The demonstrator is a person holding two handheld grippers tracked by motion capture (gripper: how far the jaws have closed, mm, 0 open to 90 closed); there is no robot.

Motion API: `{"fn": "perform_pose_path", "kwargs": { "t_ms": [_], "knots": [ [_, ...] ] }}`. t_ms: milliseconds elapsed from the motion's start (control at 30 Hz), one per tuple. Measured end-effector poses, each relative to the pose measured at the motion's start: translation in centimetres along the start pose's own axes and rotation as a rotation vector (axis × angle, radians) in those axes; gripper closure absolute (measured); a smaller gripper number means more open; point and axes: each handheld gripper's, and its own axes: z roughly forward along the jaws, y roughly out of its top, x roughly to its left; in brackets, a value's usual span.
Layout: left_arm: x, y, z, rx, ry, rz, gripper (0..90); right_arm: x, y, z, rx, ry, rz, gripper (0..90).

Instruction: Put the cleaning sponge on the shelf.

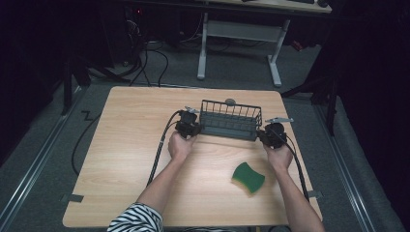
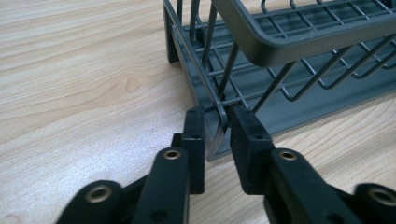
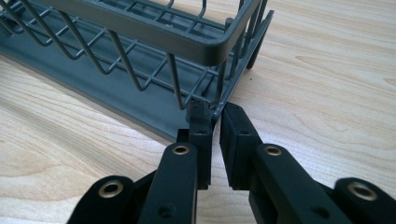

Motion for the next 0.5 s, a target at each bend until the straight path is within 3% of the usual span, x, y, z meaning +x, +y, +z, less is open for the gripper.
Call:
{"fn": "perform_pose_path", "kwargs": {
  "t_ms": [167,500],
  "knots": [
    [0.01,-0.05,-0.05,0.009,0.004,0.015,85.3,0.08,-0.06,0.18,0.004,0.007,0.003,85.3],
    [0.06,-0.61,-0.82,0.023,0.006,0.038,86.2,0.61,-0.24,-0.14,0.017,0.025,-0.013,85.8]
  ]
}}
